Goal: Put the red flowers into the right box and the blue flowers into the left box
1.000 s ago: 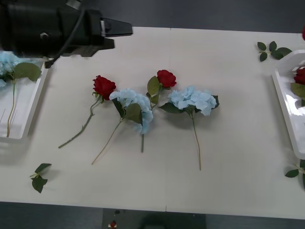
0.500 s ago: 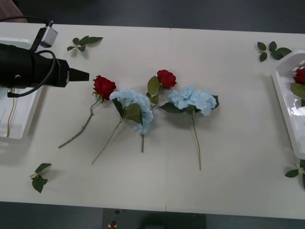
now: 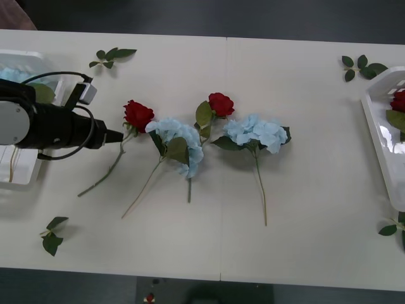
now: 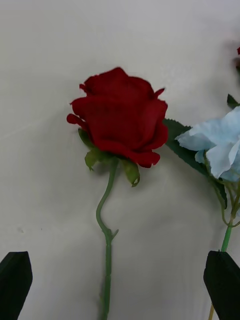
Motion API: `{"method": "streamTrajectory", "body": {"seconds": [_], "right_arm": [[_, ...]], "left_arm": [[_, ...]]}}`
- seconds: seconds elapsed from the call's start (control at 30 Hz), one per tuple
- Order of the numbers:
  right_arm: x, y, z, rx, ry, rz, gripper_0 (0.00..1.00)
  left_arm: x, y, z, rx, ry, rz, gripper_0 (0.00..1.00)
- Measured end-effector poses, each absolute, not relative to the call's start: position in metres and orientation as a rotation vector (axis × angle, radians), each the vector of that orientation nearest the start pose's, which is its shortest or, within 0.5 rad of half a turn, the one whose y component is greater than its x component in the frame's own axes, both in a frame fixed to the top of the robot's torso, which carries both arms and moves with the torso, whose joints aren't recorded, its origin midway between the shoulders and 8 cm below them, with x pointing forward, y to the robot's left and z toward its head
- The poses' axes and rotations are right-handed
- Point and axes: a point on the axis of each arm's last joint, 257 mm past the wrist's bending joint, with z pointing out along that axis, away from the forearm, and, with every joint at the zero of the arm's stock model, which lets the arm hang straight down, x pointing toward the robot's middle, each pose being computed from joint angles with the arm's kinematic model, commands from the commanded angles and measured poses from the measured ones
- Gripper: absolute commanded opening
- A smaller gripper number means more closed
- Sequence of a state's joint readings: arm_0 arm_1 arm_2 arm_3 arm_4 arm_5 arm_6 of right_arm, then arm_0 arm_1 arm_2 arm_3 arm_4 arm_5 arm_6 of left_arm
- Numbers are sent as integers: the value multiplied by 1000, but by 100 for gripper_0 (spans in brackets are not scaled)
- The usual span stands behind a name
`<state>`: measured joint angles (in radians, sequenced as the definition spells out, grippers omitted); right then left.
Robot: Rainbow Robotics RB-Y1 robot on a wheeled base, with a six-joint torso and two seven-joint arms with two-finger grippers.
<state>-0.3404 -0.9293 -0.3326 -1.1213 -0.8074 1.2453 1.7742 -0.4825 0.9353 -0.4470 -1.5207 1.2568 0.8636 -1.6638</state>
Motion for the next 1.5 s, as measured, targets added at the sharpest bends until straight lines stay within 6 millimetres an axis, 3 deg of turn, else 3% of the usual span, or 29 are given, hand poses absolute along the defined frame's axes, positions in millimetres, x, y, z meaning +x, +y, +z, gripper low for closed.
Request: {"method": "streamTrajectory", "body": {"seconds": [0.07,0.1,0.17,0.2,0.23,0.27,0.3,0.5,0.83,1.0,1.17,1.33,1.5], "right_arm": [[465,-609,-232,306,2523,-140,1],[468,-609,-233,296,2515,-152,8],[473,-608,-234,277,2502,-166,34],[475,-607,-234,272,2497,-167,62],[476,-606,-235,270,2496,-165,76],[476,-605,-235,270,2495,-159,87],[477,-603,-235,271,2494,-150,91],[477,-575,-225,220,2523,-67,92],[476,-475,-173,18,2514,281,92],[471,-420,-167,-138,2518,320,92],[465,-364,-158,-76,2514,364,92],[452,-313,-161,-173,2522,378,92],[446,-268,-177,-200,2553,372,92]], "left_arm": [[532,244,-254,493,2369,-380,100],[533,244,-259,507,2373,-363,100],[536,240,-264,538,2377,-339,100],[537,238,-265,551,2377,-332,100],[538,236,-266,563,2378,-326,100],[540,234,-267,573,2379,-321,100],[541,232,-267,580,2379,-318,100],[557,223,-265,579,2367,-301,100],[574,214,-285,606,2378,-241,100],[577,213,-299,614,2395,-212,100],[577,211,-308,636,2414,-189,100],[579,212,-308,664,2416,-160,99],[582,213,-309,678,2410,-136,57]]}}
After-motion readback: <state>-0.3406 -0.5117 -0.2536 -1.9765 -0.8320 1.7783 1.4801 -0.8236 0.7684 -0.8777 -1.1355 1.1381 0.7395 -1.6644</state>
